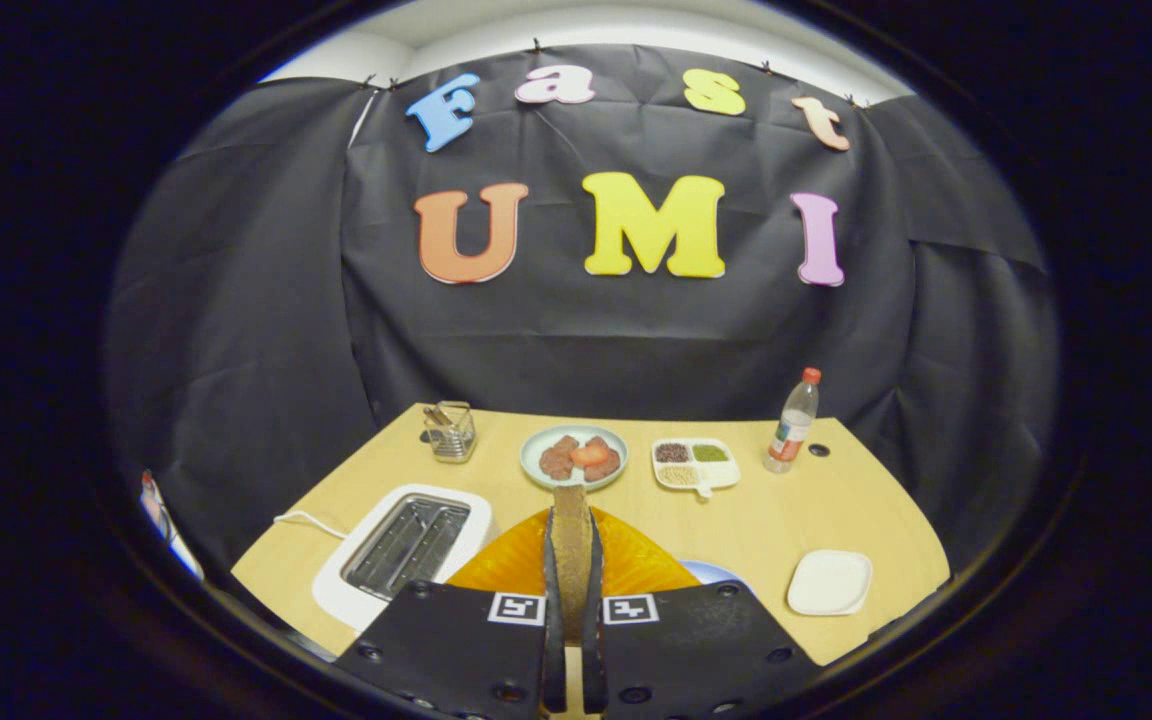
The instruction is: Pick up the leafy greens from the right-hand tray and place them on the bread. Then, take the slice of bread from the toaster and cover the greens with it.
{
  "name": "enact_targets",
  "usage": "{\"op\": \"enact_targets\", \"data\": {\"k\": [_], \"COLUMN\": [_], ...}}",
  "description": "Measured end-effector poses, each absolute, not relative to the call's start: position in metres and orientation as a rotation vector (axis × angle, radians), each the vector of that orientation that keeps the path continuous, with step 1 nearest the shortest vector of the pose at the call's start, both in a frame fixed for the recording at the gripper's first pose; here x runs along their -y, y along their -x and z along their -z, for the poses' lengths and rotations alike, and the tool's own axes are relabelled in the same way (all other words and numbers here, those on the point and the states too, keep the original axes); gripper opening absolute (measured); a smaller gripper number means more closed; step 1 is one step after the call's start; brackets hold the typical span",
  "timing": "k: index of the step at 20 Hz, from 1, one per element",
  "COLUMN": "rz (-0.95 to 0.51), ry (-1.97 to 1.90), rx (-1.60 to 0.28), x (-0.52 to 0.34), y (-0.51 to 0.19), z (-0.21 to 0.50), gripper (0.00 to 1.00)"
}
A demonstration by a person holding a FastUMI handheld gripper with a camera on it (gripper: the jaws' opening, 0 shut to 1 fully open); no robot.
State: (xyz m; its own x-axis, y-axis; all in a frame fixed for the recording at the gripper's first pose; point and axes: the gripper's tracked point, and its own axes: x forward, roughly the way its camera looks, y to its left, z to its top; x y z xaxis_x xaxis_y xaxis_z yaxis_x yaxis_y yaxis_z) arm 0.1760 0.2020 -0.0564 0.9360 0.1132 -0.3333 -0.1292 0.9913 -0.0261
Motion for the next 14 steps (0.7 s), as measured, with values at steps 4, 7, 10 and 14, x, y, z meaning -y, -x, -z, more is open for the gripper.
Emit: {"op": "enact_targets", "data": {"k": [4,7,10,14], "rz": [-0.112,-0.129,-0.138,-0.154], "ry": [0.017,-0.009,-0.05,-0.144], "rx": [-0.406,-0.419,-0.434,-0.455], "x": [-0.183,-0.177,-0.163,-0.143], "y": [-0.195,-0.202,-0.207,-0.213], "z": [0.1,0.12,0.14,0.164], "gripper": [0.06,0.06,0.06,0.06]}}
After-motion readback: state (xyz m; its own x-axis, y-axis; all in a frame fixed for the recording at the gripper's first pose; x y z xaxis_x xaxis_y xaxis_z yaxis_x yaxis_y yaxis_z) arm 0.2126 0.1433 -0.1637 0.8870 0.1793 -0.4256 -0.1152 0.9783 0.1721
